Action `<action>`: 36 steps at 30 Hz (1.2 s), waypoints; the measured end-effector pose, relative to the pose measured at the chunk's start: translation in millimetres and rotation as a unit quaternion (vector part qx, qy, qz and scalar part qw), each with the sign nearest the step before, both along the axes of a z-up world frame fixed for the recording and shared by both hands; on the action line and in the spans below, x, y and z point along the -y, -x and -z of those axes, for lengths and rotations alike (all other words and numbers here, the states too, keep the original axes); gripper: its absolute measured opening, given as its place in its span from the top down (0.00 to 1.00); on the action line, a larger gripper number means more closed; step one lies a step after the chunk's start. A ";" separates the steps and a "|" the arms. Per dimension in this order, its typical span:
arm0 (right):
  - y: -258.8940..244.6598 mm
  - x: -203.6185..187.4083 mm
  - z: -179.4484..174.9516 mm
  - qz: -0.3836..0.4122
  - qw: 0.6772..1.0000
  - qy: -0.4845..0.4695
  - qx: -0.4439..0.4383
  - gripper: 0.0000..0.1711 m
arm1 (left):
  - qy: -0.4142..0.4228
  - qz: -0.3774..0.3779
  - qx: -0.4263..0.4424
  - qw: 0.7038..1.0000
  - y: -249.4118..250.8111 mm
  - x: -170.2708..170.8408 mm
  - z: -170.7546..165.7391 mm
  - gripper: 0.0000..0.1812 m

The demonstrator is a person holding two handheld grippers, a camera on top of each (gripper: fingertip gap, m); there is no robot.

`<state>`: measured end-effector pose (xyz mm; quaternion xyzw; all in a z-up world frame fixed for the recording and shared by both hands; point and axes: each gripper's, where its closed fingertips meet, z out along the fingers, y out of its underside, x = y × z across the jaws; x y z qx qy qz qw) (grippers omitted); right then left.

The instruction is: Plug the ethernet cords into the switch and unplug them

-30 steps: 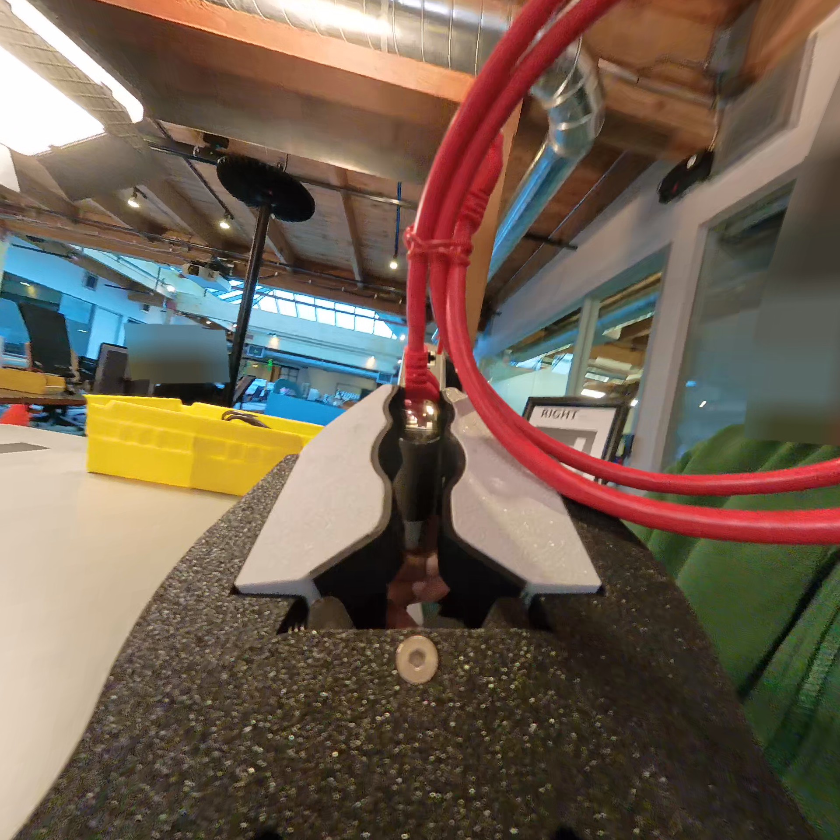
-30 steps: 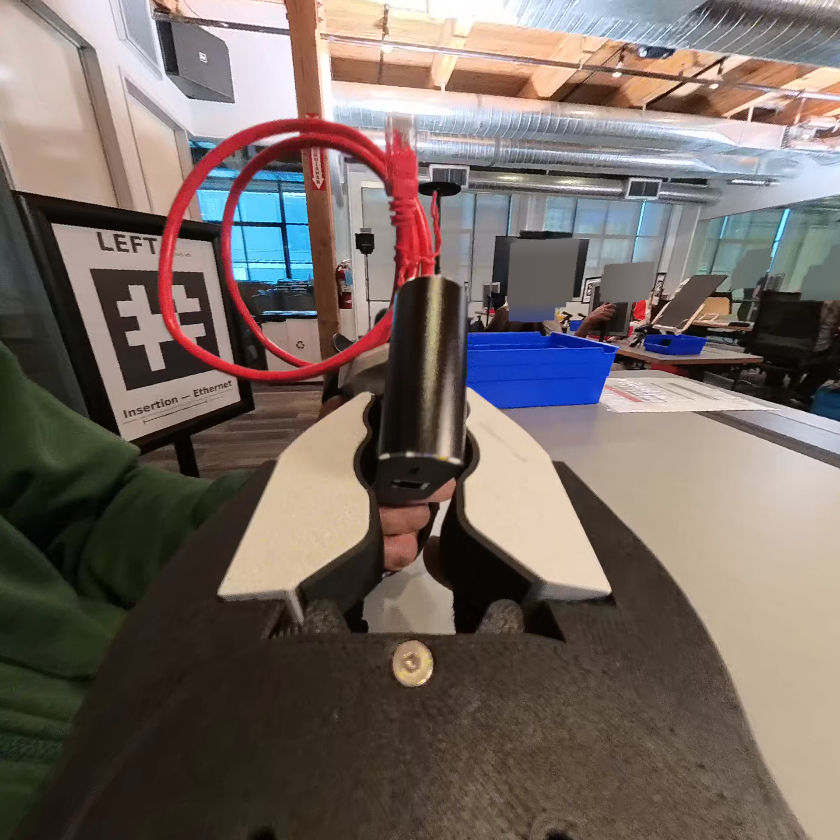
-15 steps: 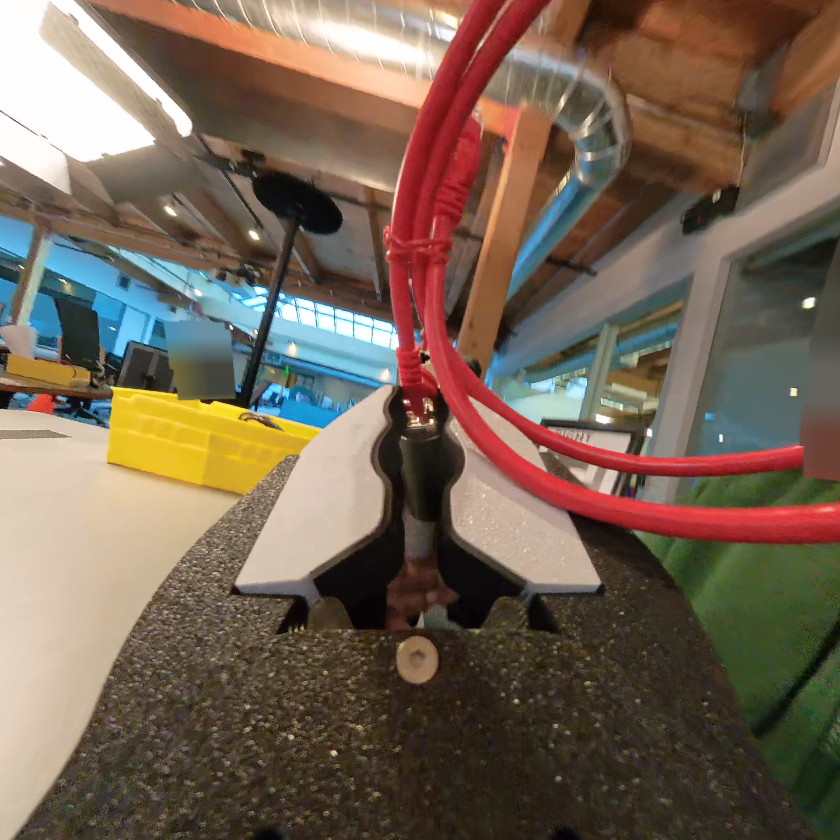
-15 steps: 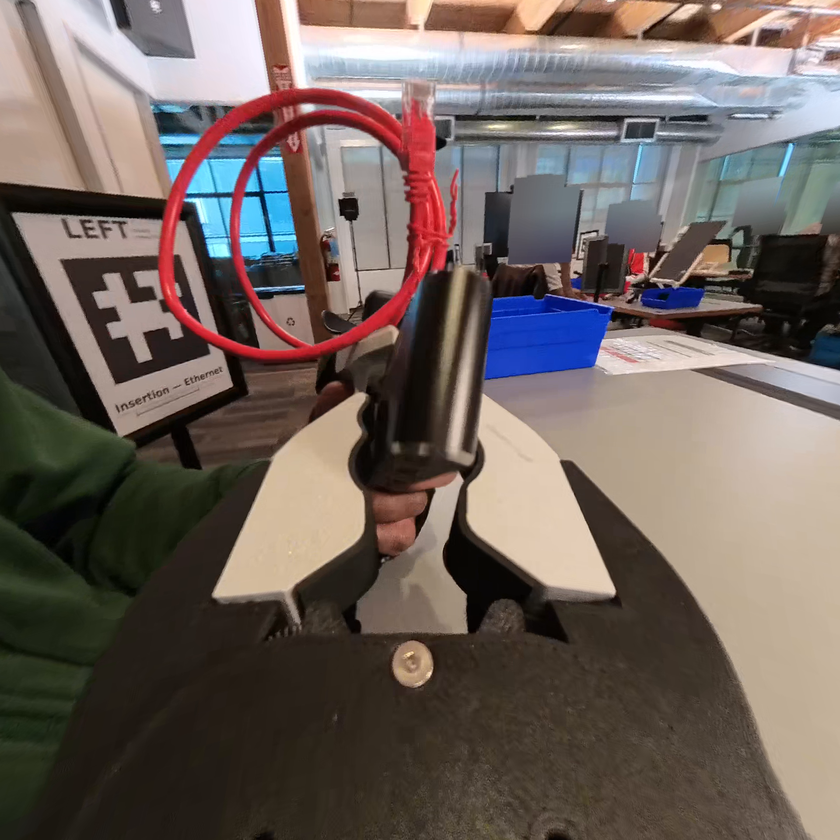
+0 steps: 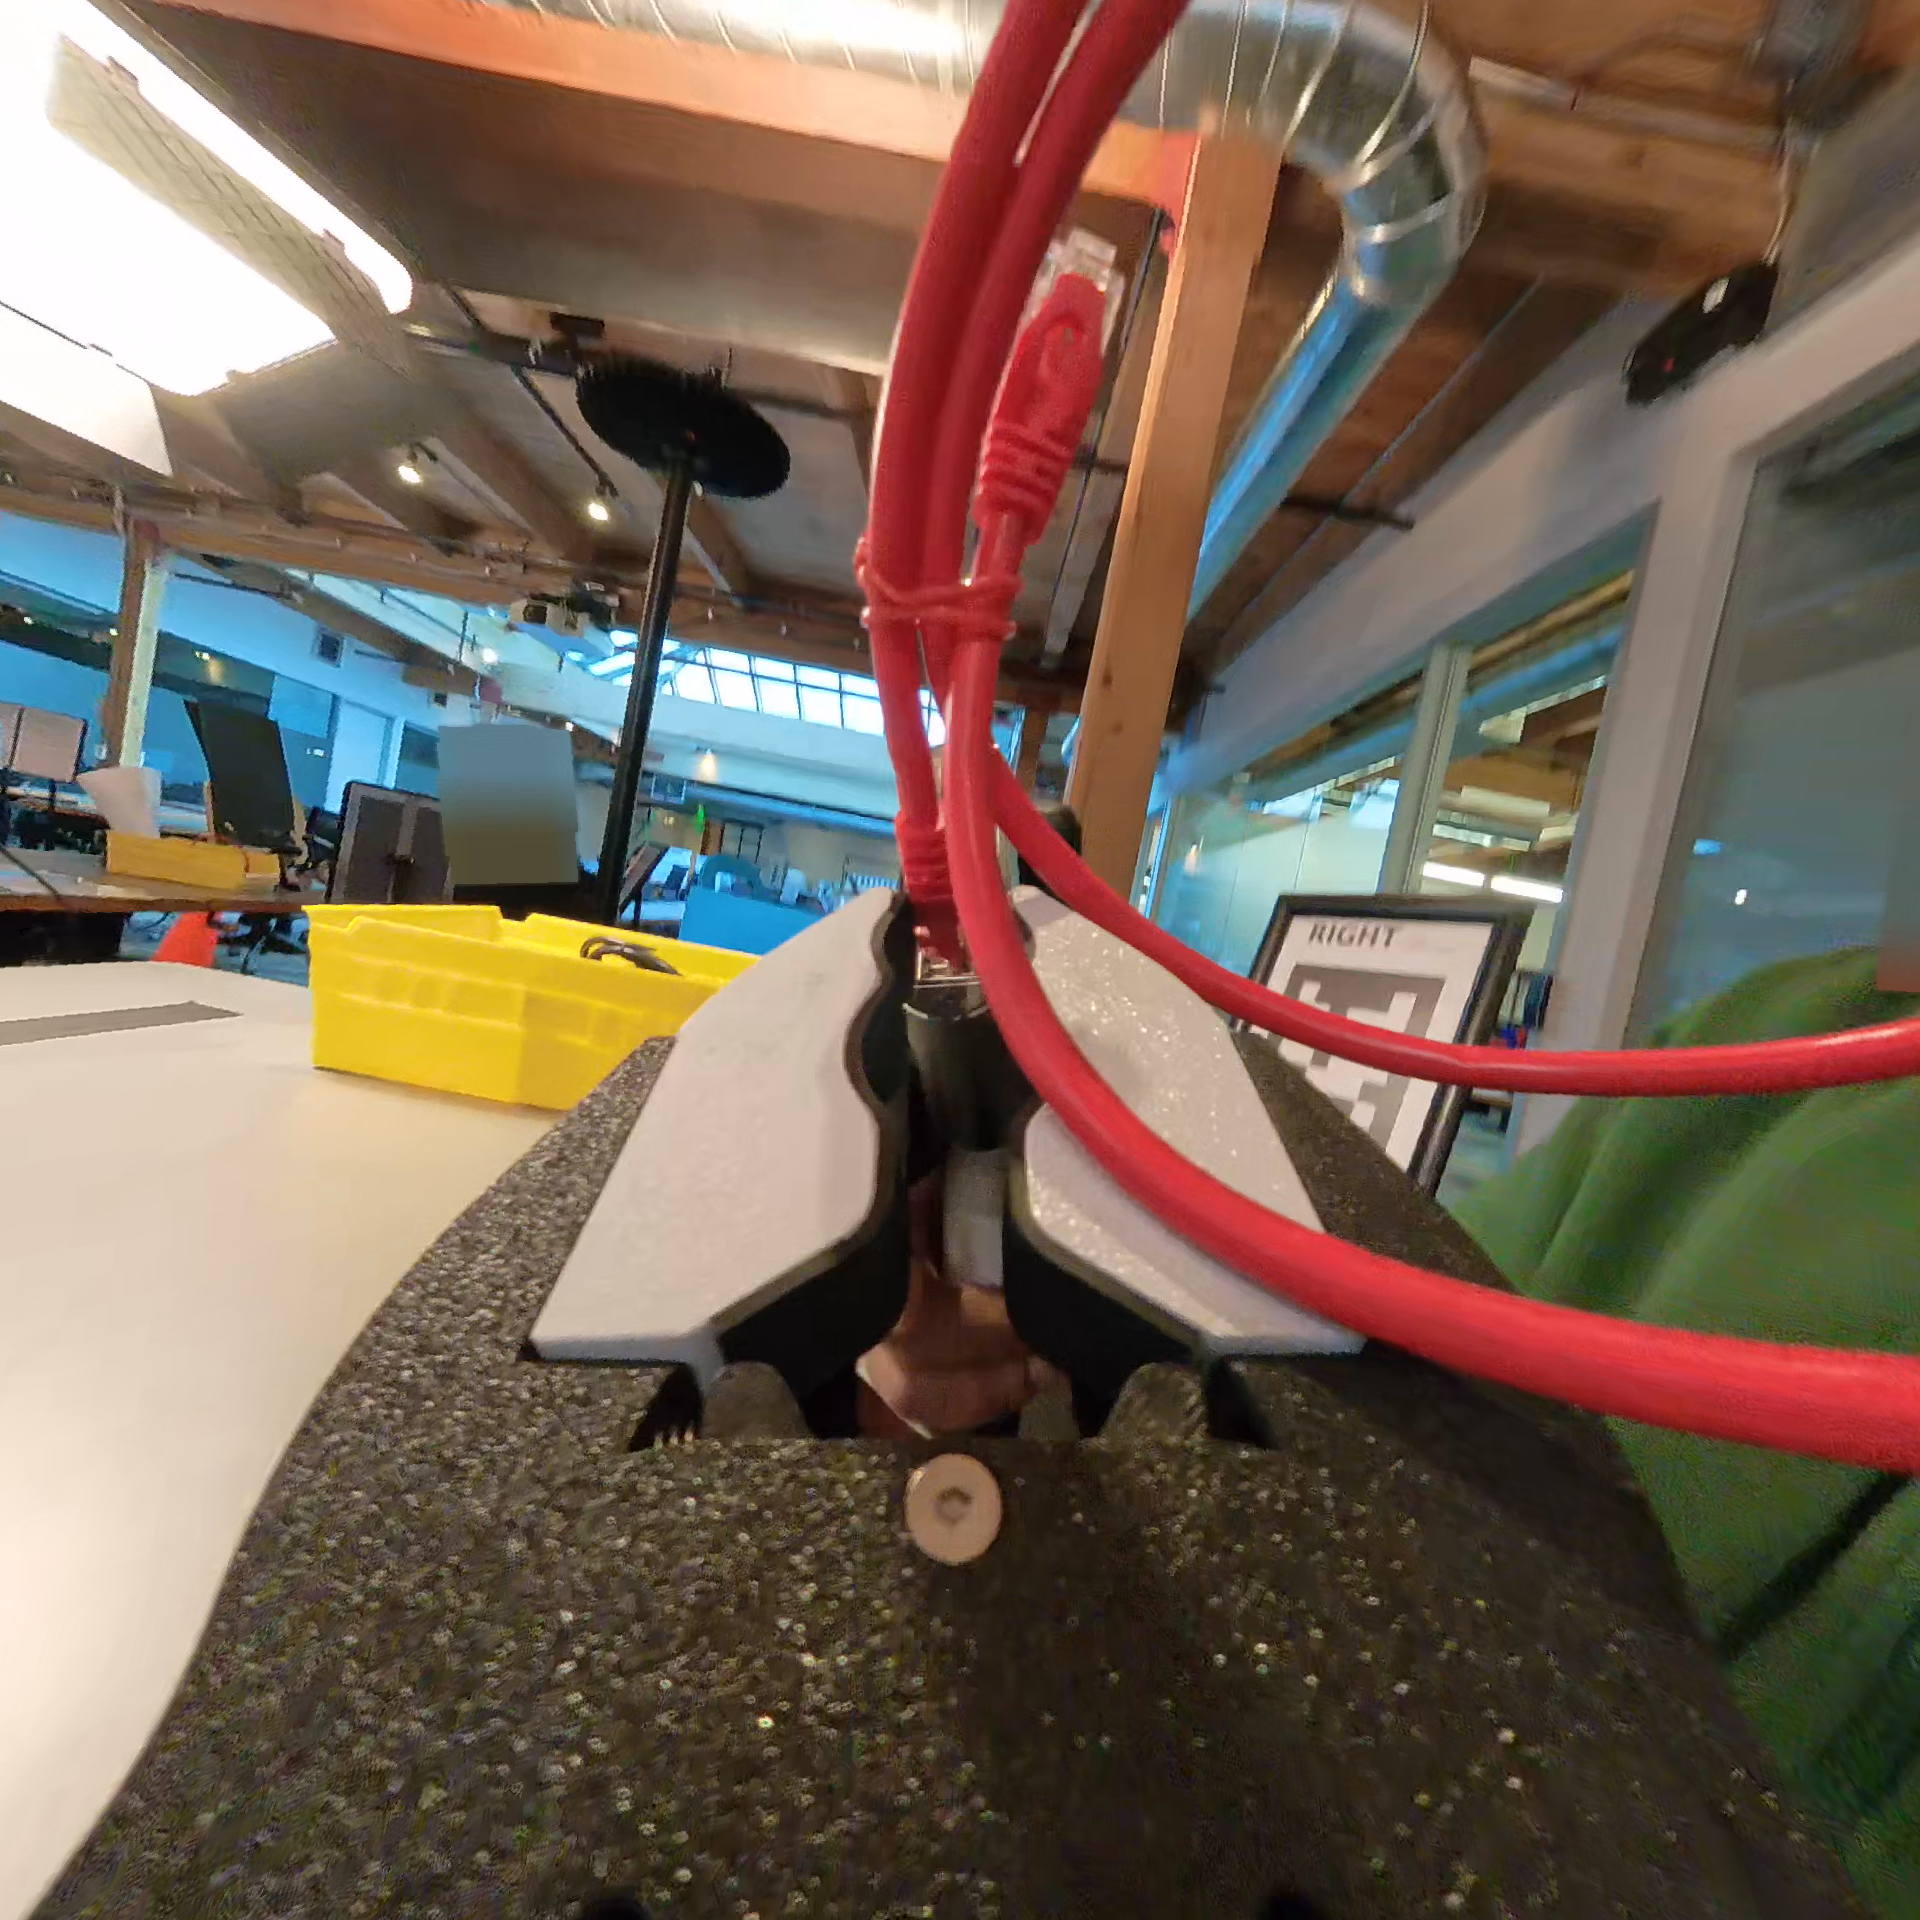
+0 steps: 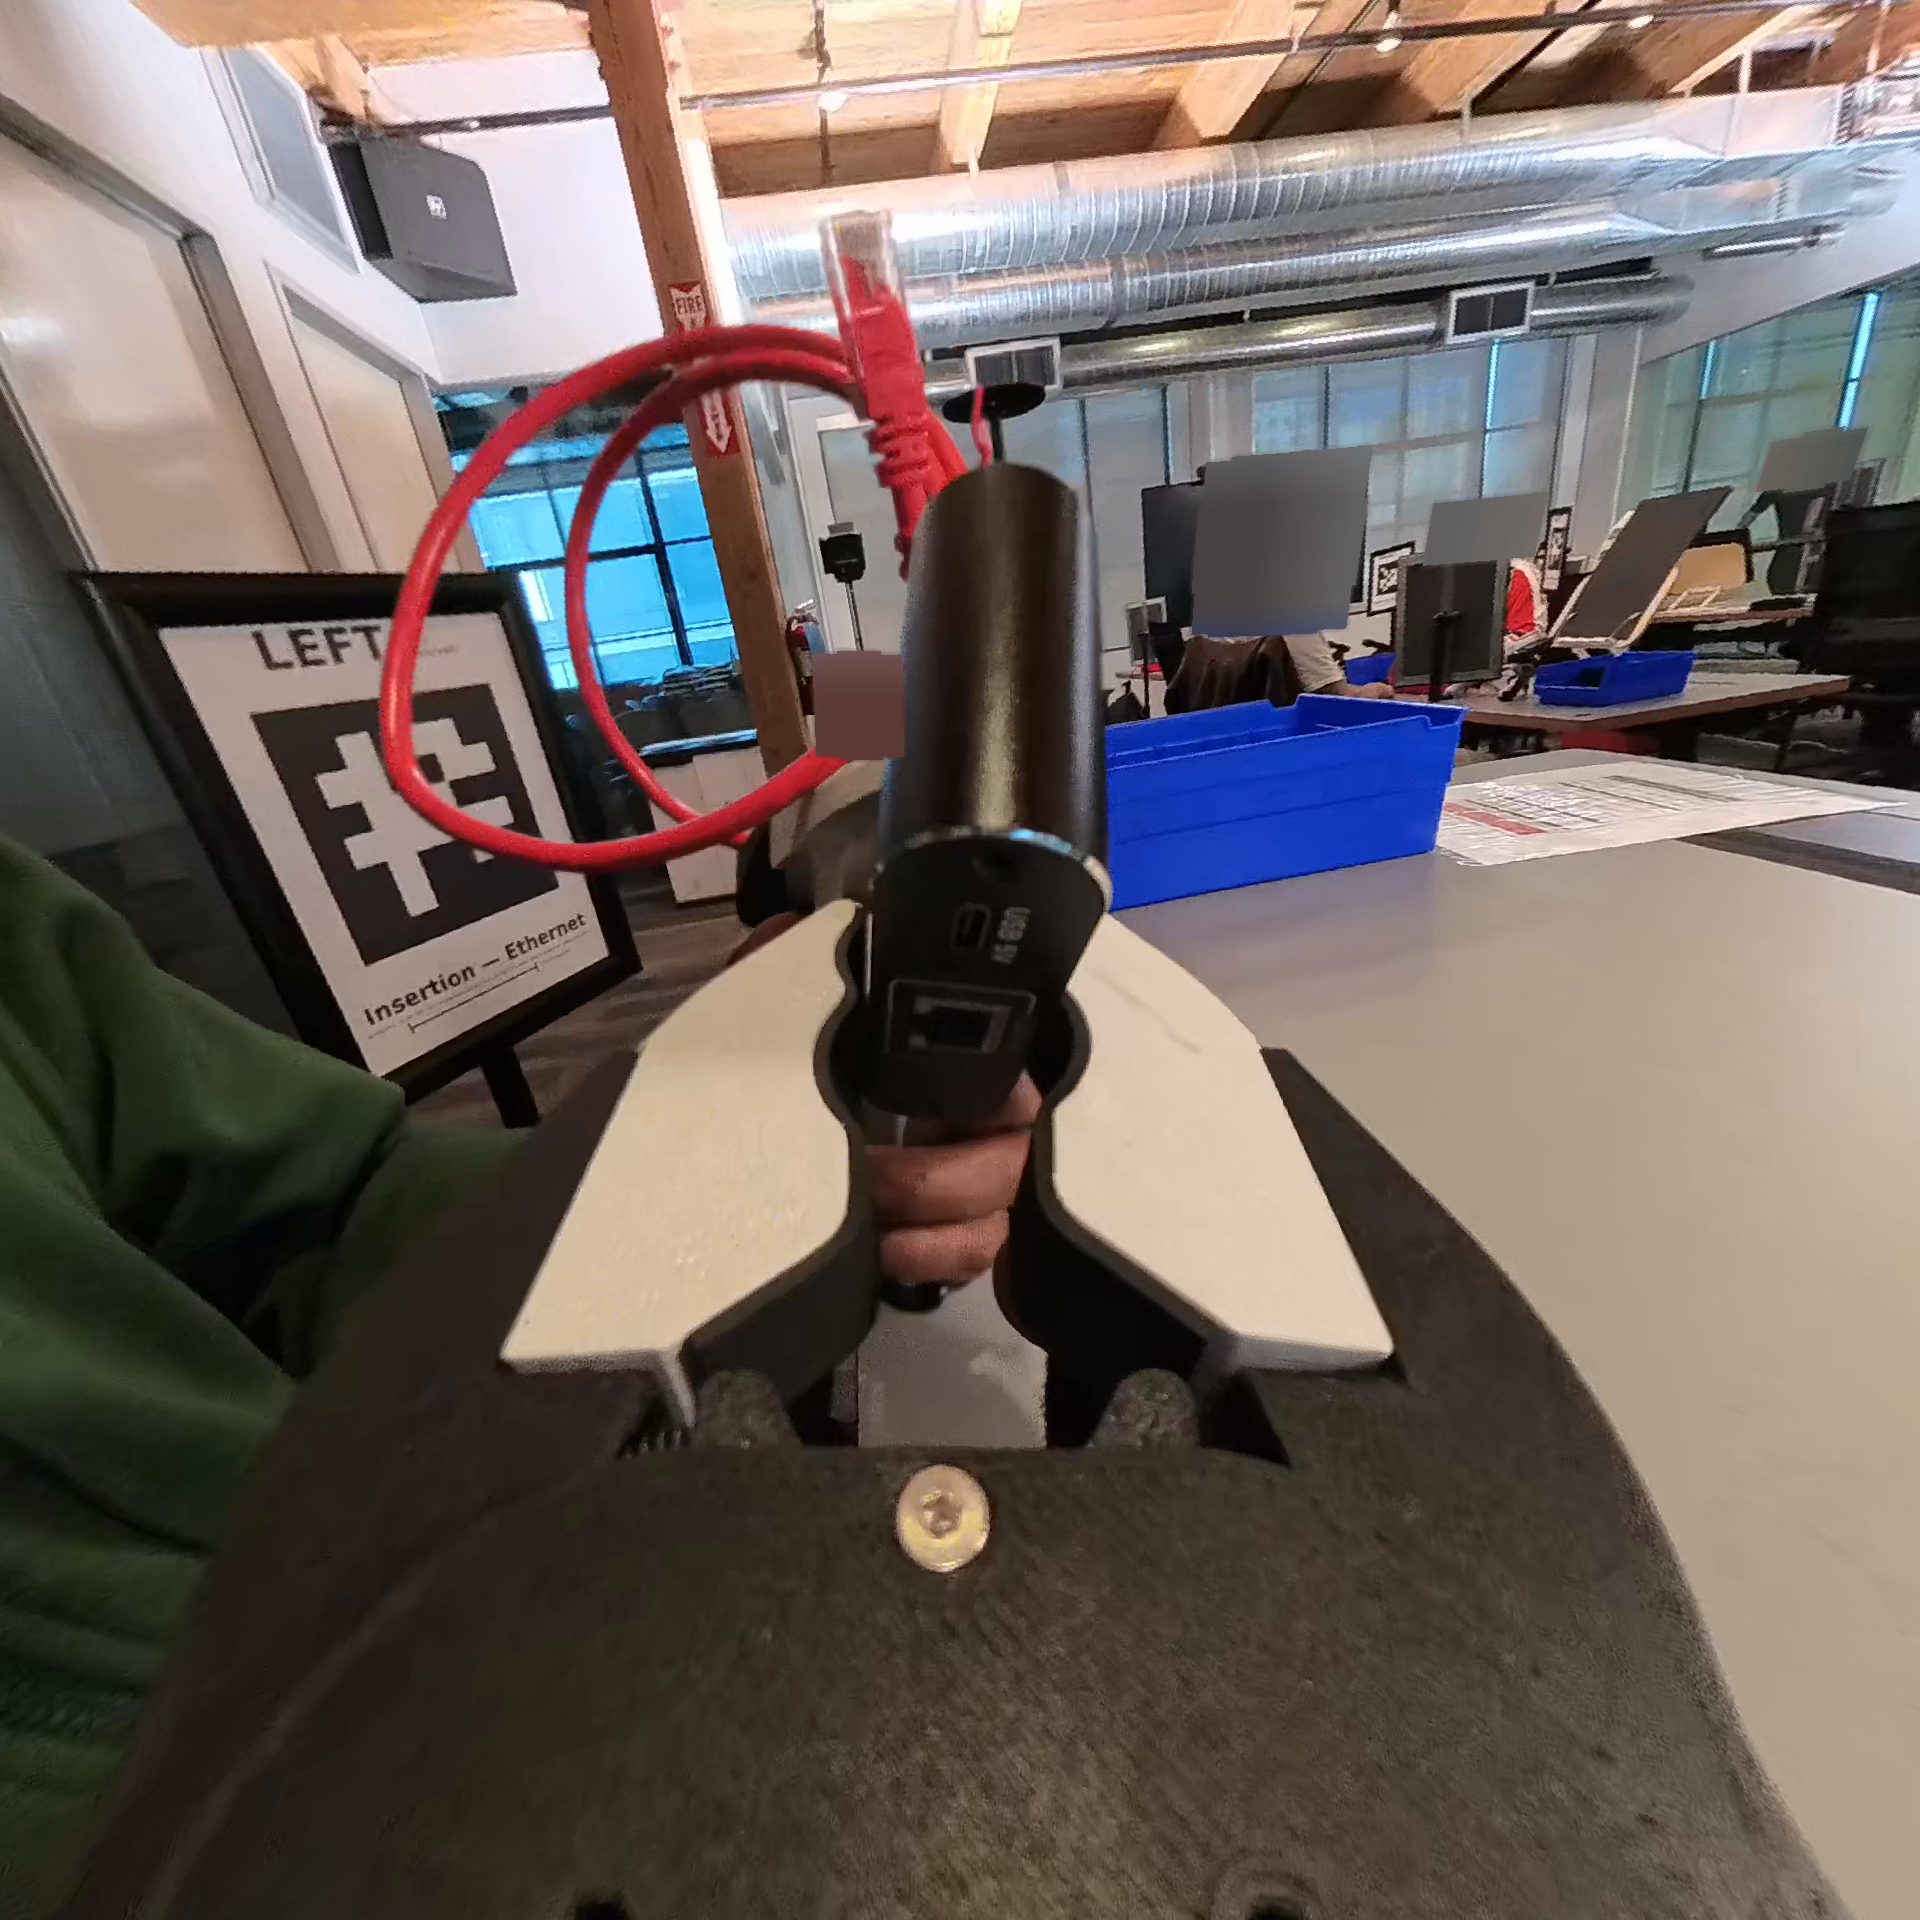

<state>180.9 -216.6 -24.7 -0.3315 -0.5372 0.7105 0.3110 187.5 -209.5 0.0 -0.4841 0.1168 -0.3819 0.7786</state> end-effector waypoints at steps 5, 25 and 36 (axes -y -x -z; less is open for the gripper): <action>-9.9 -2.2 -8.2 -0.003 1.000 -0.029 -0.010 0.84 | 0.020 -0.028 -0.074 0.997 -1.3 6.3 -3.5 0.89; -26.3 15.7 -15.1 -0.047 0.997 -0.064 0.007 0.84 | -0.008 -0.079 -0.159 0.984 -28.3 16.4 -21.7 0.91; -41.9 24.9 -27.9 -0.065 0.994 -0.083 0.004 0.84 | -0.022 -0.069 -0.192 0.979 -36.6 32.6 -33.3 0.82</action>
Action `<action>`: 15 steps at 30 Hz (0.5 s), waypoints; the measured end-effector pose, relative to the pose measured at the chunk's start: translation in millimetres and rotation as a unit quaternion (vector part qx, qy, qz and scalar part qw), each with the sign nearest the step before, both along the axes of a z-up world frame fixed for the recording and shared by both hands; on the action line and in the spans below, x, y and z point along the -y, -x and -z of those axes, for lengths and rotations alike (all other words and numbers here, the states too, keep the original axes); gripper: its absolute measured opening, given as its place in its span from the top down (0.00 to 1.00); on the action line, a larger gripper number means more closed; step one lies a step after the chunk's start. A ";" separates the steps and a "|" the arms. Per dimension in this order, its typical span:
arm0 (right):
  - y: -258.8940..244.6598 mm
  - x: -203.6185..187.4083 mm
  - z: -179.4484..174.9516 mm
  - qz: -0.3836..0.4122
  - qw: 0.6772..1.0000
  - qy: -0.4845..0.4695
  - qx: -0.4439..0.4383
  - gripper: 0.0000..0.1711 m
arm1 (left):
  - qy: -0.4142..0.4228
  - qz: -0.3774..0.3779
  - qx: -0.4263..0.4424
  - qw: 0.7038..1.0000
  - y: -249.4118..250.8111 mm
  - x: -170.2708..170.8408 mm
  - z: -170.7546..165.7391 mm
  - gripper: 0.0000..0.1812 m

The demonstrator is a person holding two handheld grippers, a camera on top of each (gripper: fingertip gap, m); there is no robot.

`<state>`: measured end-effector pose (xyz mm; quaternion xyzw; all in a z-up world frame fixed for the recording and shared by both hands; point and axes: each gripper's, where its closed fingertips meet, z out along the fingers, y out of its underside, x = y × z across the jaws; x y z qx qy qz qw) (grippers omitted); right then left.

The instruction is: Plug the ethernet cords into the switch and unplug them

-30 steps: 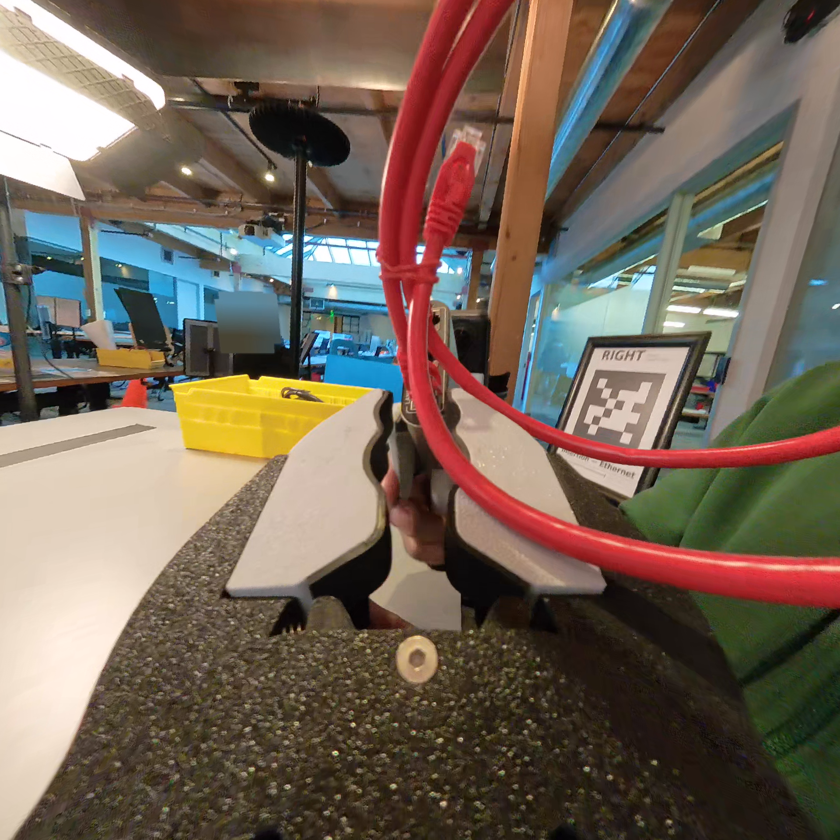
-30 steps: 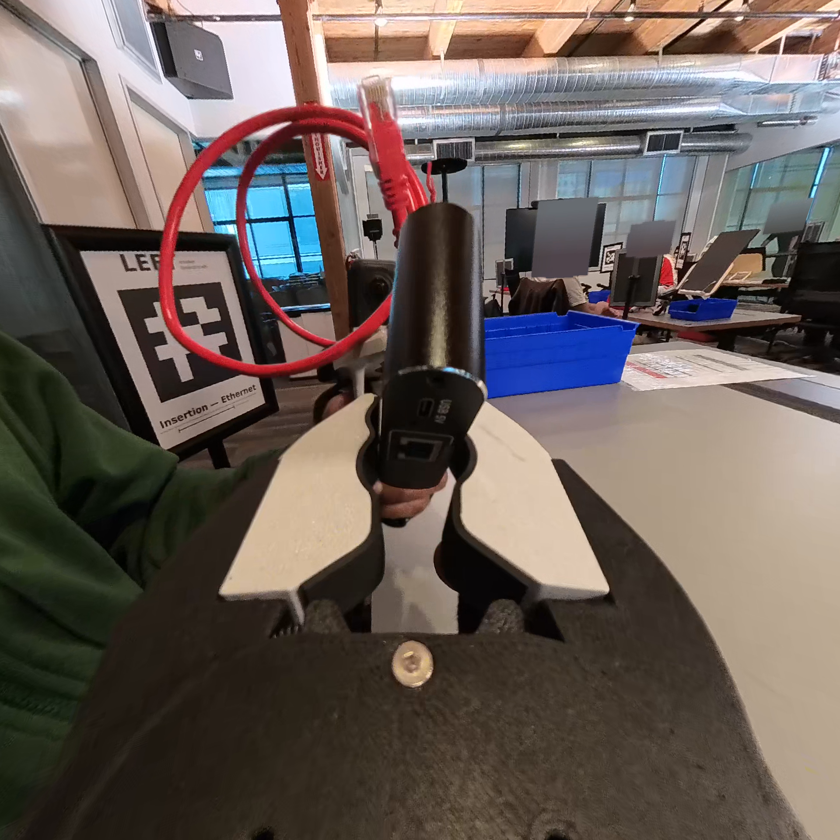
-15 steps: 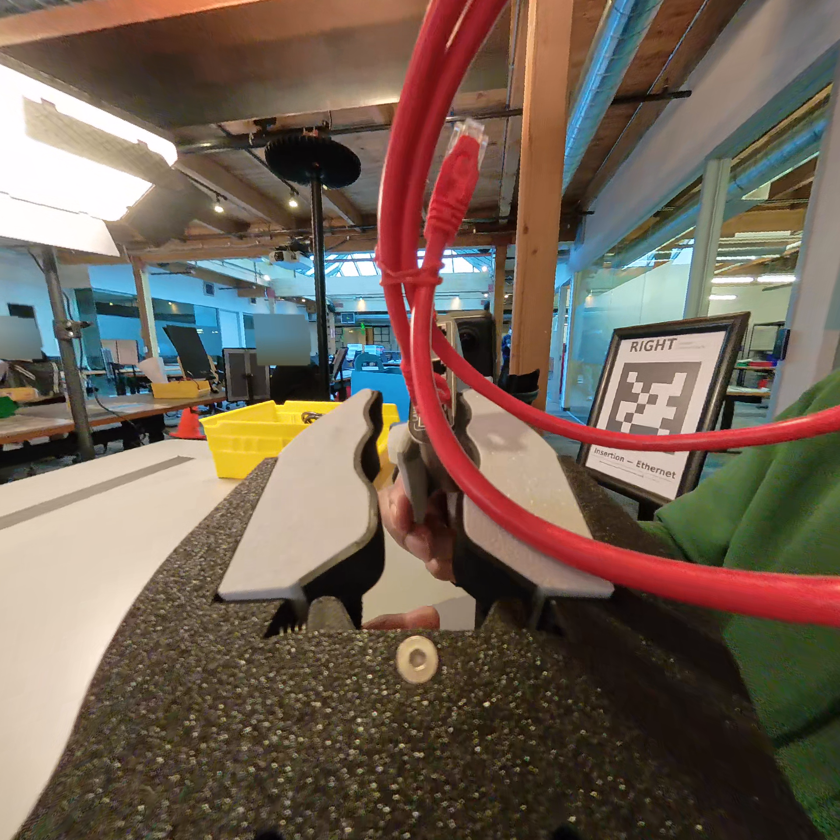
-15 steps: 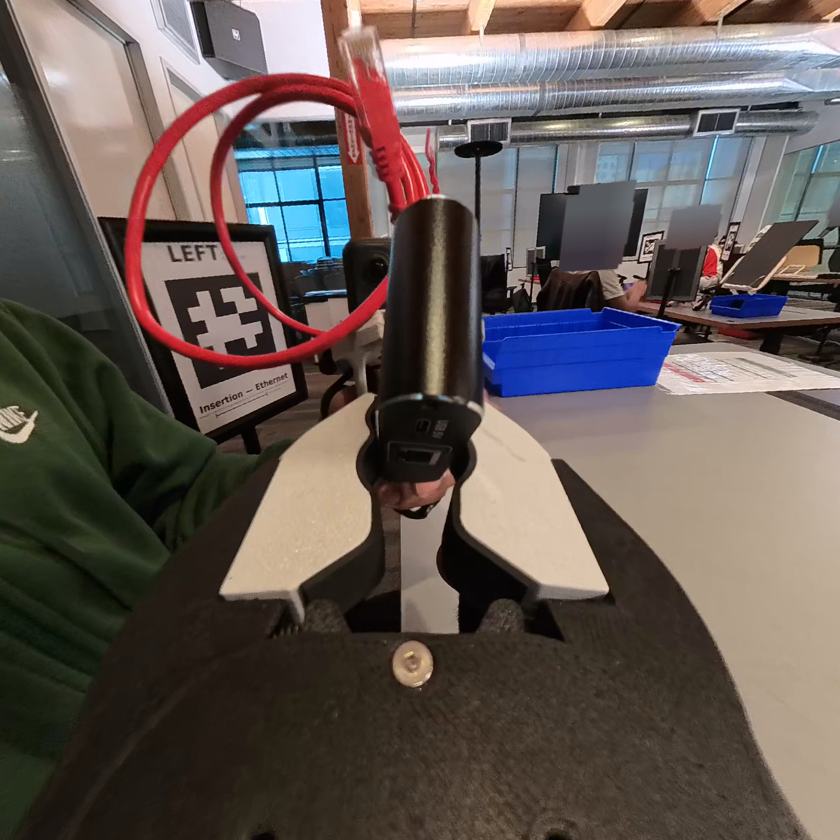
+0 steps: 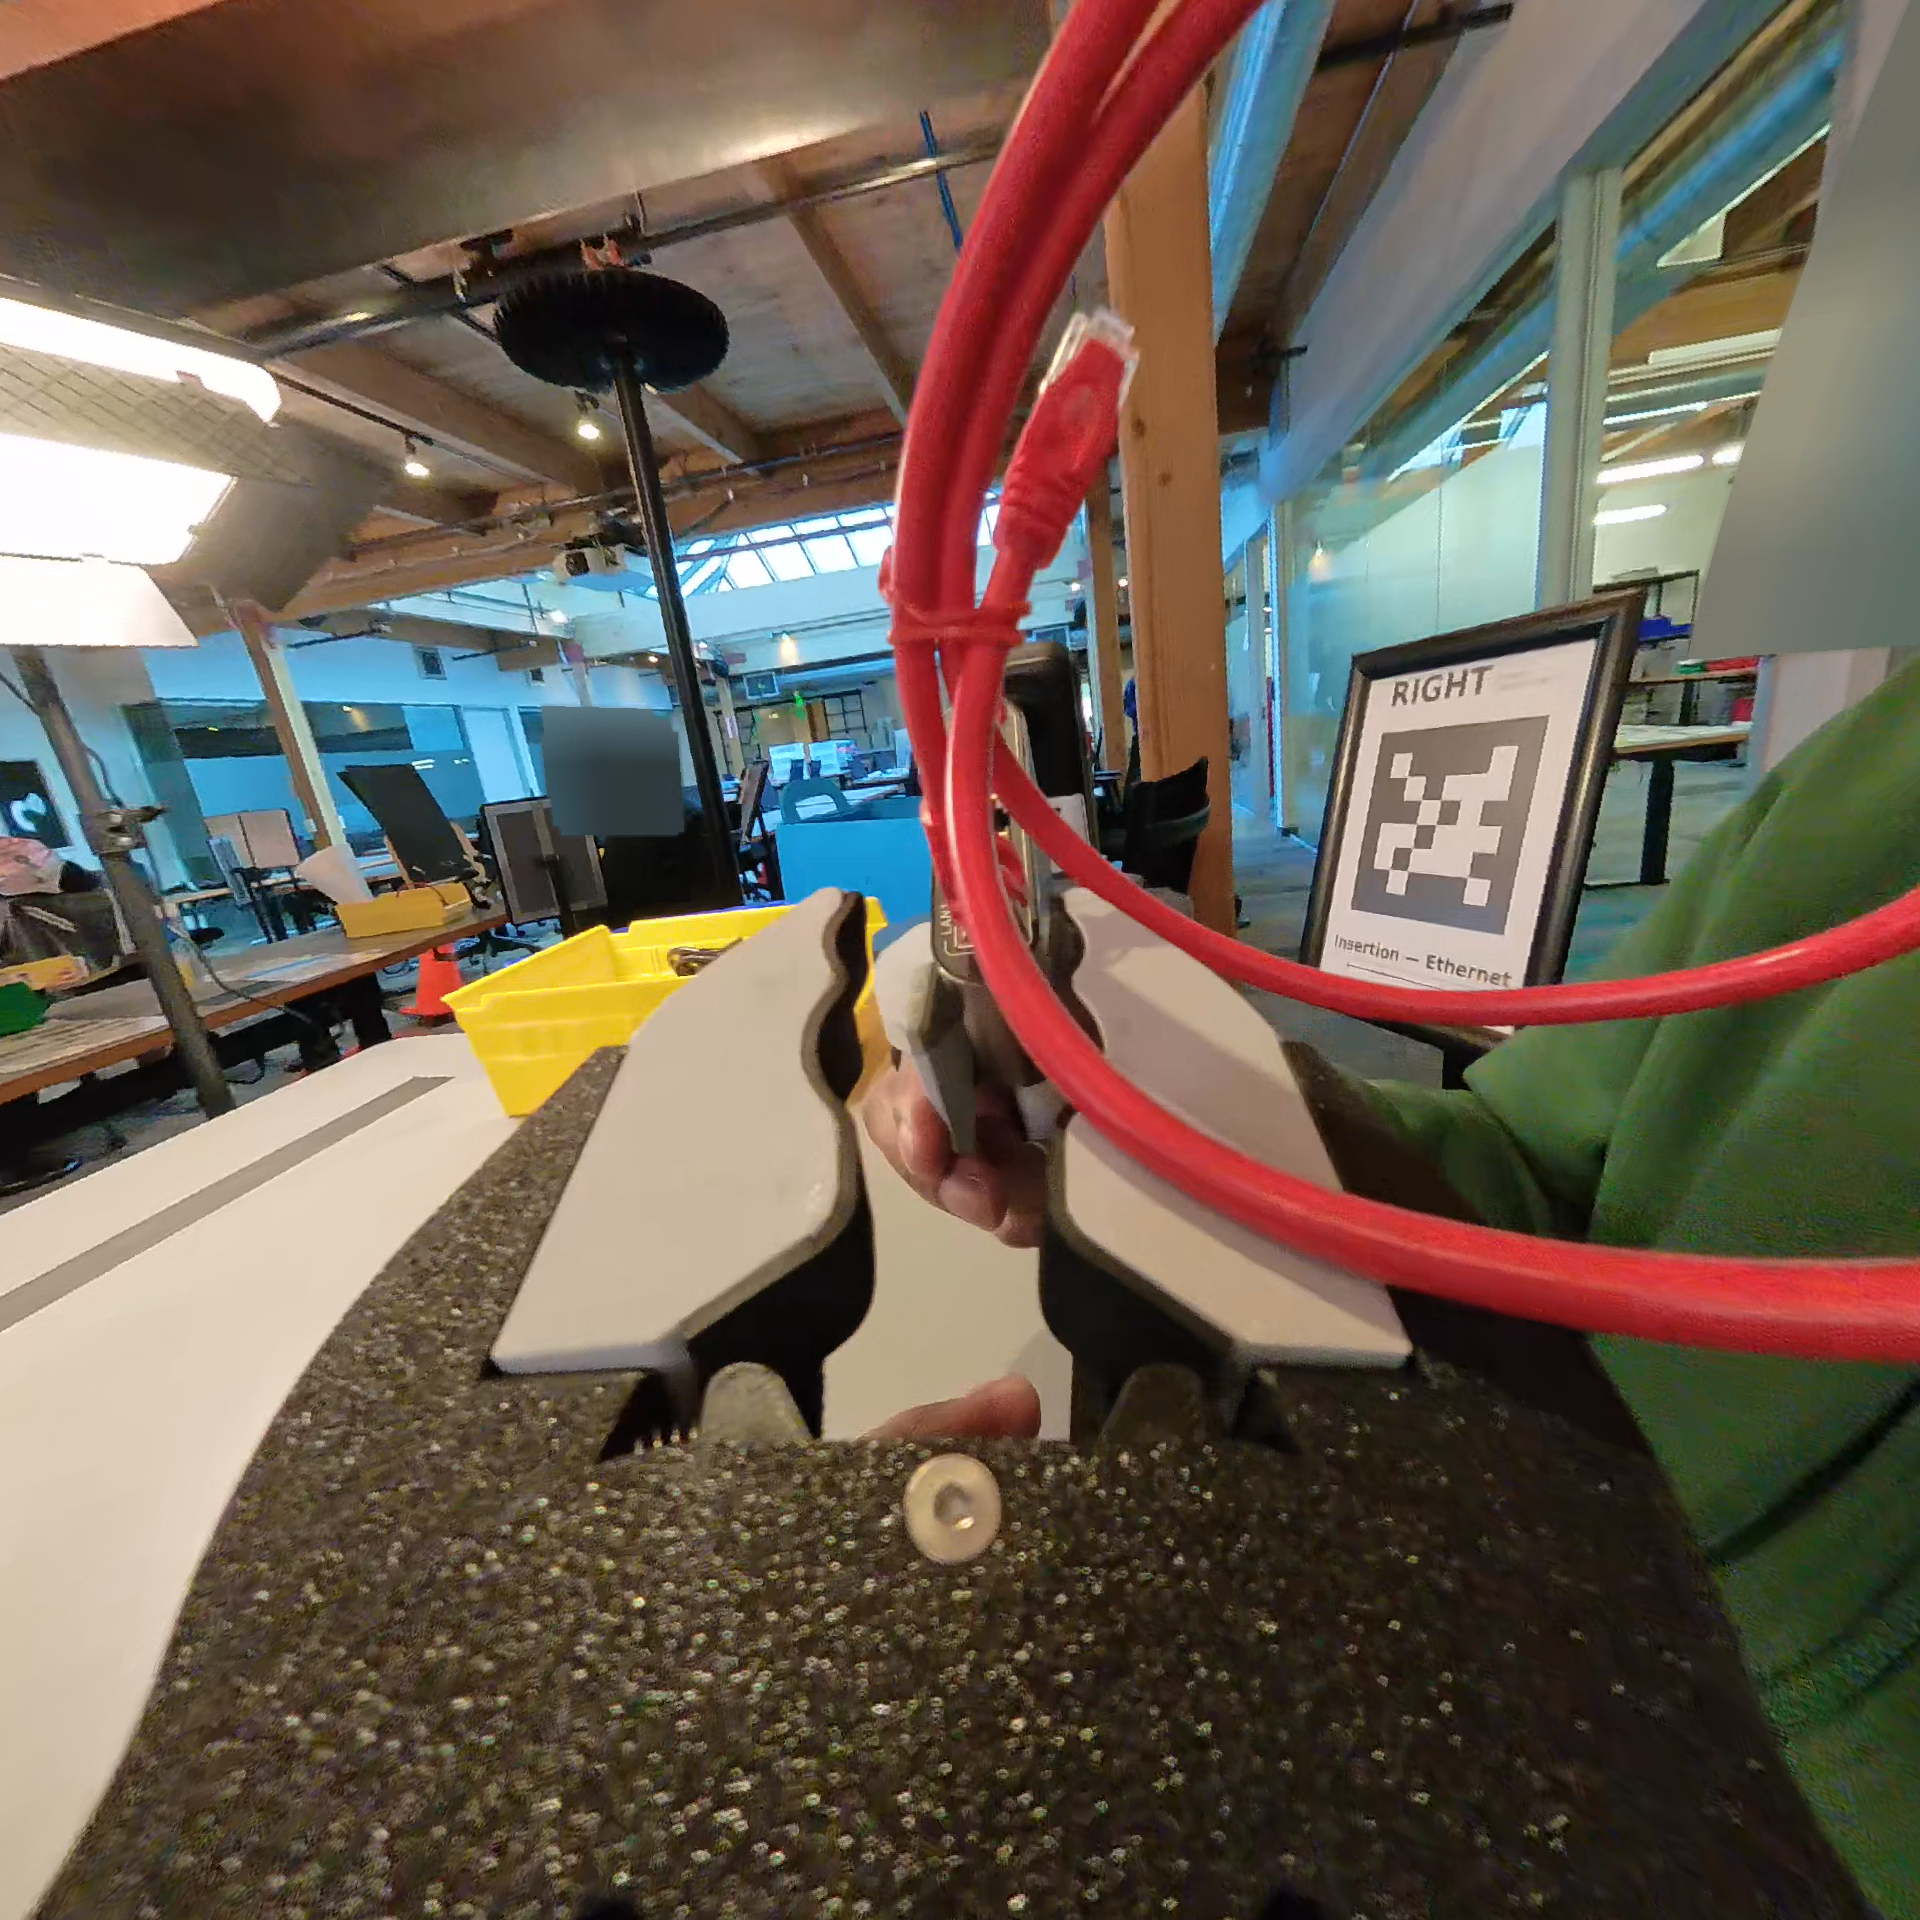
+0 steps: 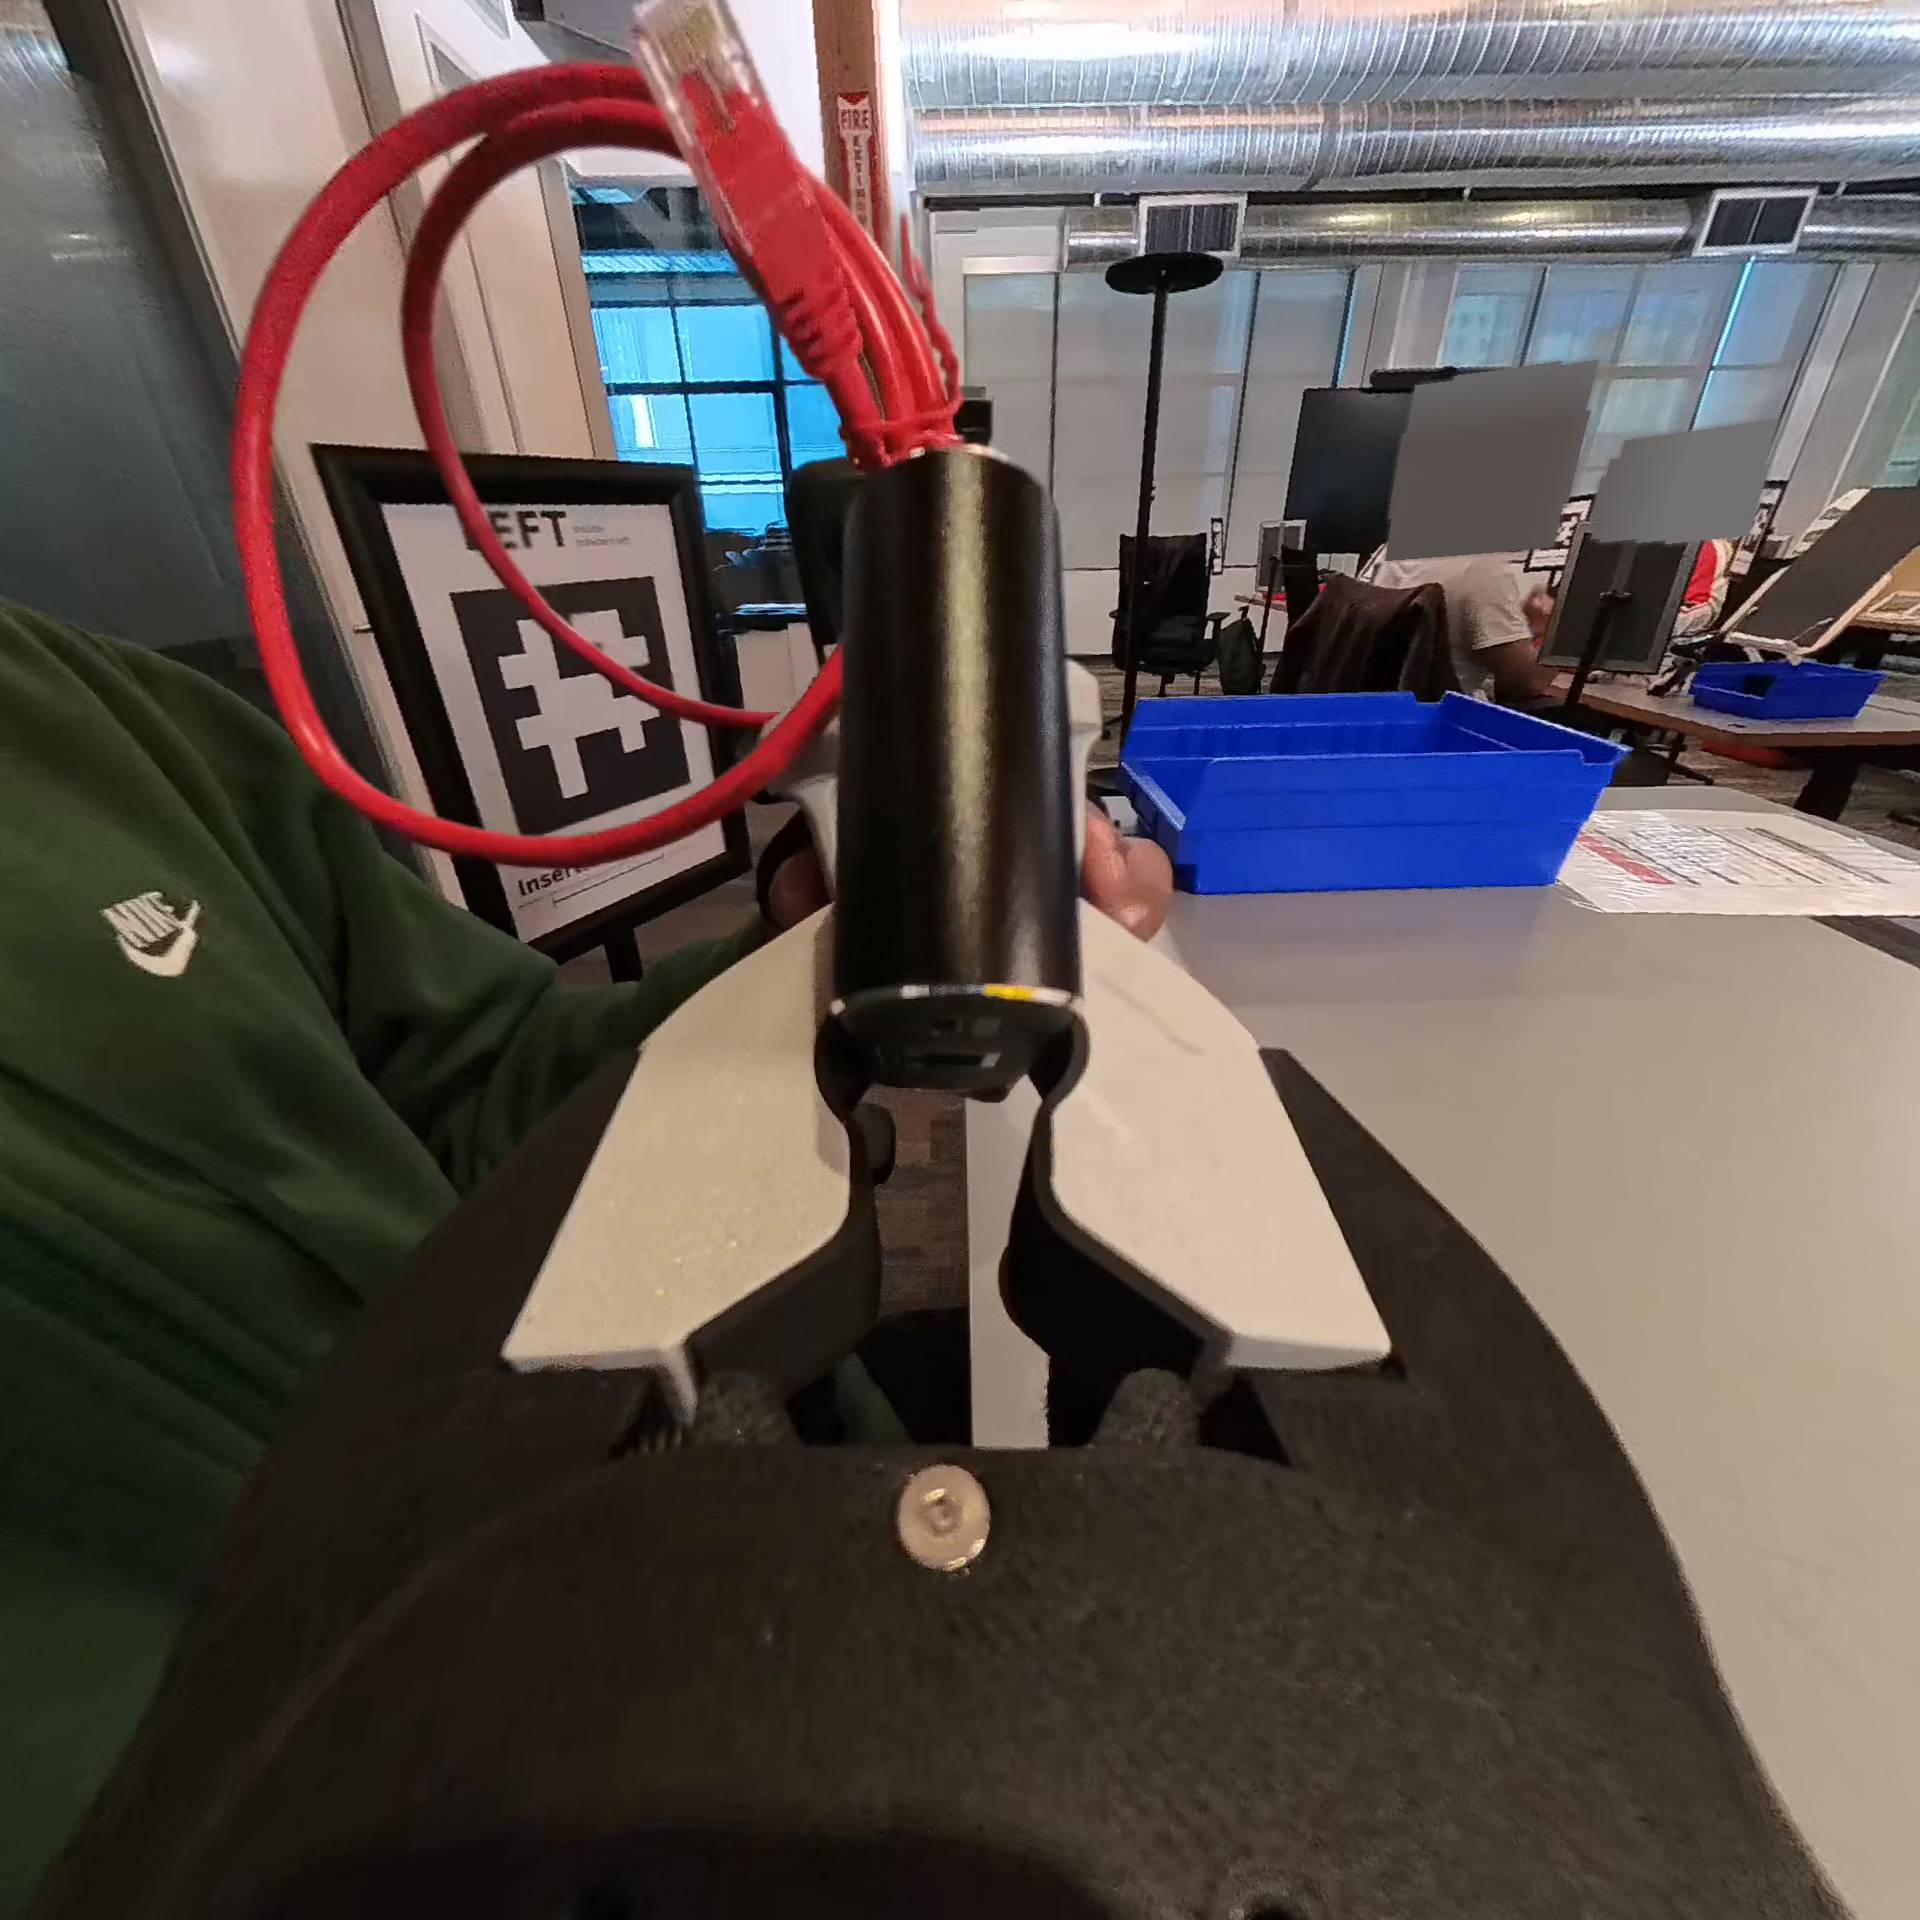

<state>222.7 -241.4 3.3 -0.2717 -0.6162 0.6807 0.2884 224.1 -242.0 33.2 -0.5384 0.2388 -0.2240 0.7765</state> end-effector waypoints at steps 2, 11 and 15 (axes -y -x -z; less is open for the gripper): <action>-1.7 3.3 0.2 -0.008 1.000 -0.001 0.002 0.84 | 0.000 0.009 -0.001 1.000 -3.8 1.3 -0.8 0.81; 1.3 9.0 8.8 0.003 0.999 -0.034 0.023 0.83 | 0.005 0.032 0.015 0.999 -9.0 4.5 -3.9 0.90; 2.0 7.4 9.8 0.008 0.999 -0.036 0.032 0.83 | 0.009 0.030 0.014 0.999 -8.6 3.5 -2.9 0.91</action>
